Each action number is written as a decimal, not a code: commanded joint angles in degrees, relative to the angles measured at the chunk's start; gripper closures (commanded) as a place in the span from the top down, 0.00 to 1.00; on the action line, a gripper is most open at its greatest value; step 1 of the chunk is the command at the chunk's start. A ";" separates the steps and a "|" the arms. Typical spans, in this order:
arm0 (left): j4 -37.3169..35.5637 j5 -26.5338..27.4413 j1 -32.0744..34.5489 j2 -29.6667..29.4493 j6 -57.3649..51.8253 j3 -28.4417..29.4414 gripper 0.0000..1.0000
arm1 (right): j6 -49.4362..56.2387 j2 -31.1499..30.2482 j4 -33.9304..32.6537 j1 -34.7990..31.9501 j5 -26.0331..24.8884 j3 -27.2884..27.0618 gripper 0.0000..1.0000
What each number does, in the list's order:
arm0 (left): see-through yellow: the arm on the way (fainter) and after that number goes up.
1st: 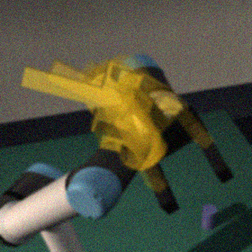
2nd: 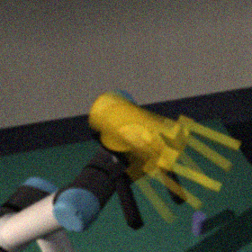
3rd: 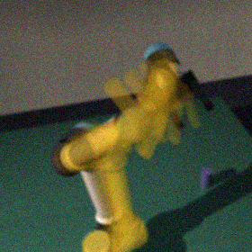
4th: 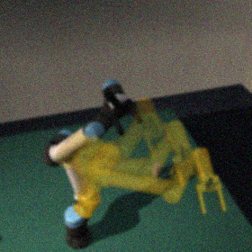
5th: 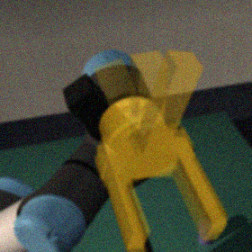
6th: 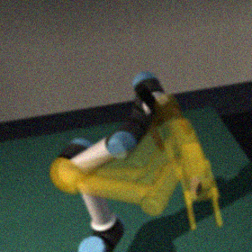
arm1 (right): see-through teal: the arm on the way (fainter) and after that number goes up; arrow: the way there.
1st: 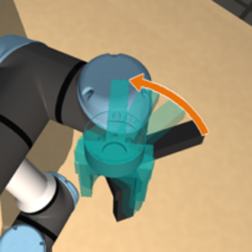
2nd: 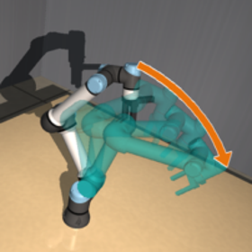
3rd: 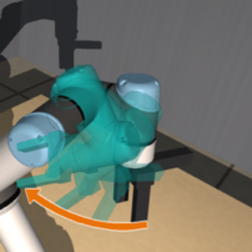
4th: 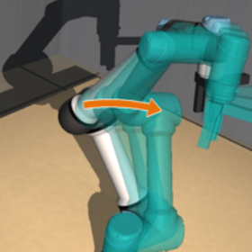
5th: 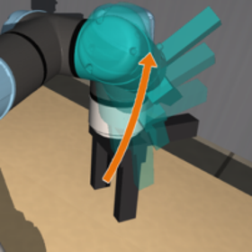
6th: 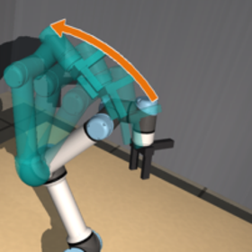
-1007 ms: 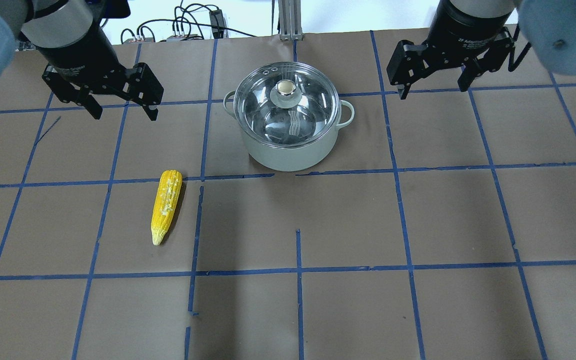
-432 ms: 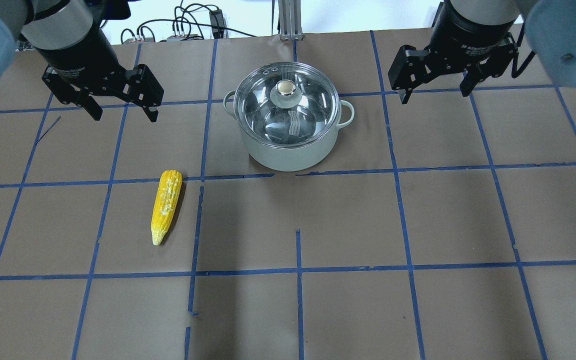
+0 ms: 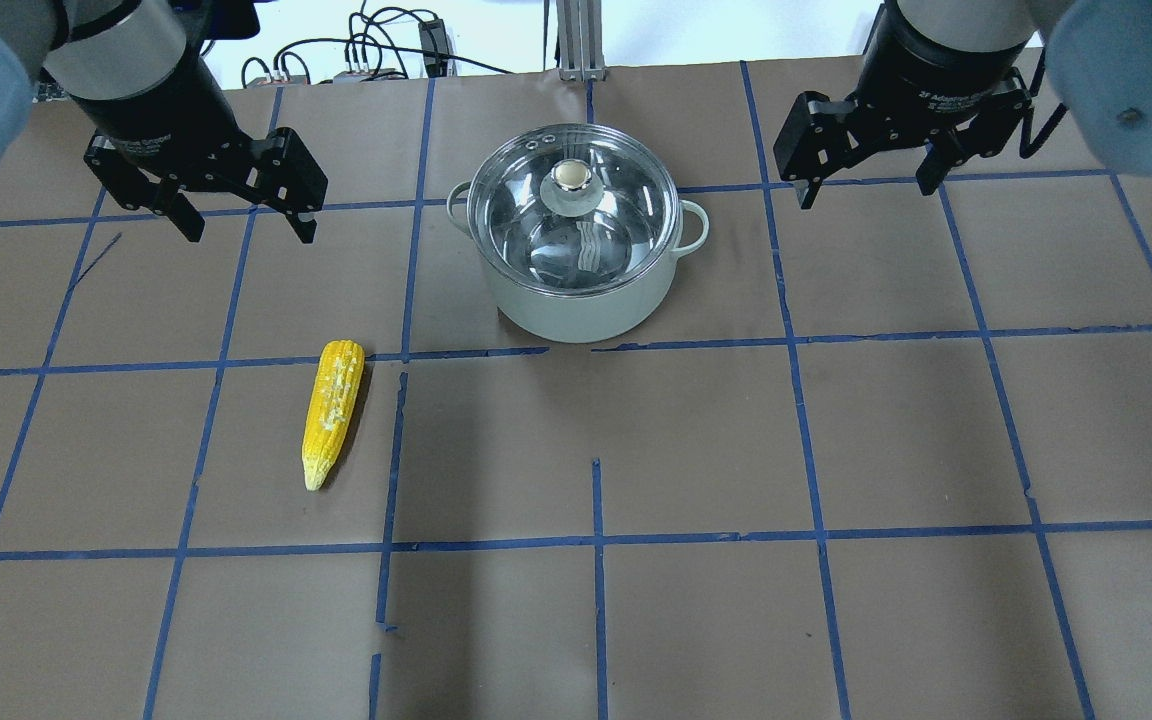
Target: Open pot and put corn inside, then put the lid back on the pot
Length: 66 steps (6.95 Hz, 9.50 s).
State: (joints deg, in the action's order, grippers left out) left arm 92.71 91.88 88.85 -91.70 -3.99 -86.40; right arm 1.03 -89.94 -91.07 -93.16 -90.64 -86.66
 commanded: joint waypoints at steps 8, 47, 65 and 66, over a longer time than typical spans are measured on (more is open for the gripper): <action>0.28 0.23 0.01 0.20 0.13 -0.26 1.00 | -9.80 18.09 -6.40 -10.62 0.20 11.48 0.98; -40.49 -0.47 -5.70 -17.19 -14.73 -28.04 1.00 | 12.60 25.17 -2.98 7.62 1.65 24.43 0.06; -16.59 -8.12 17.24 -37.67 14.72 24.87 0.36 | 11.36 23.14 -2.27 9.32 3.19 23.46 0.06; -17.55 -8.03 17.06 -37.85 14.71 24.88 0.51 | 10.84 23.05 -2.27 9.05 3.19 23.73 0.06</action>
State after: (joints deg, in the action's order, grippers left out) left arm 76.26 83.76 106.02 -128.90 10.94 -61.71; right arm 12.29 -66.87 -93.34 -83.91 -87.46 -63.16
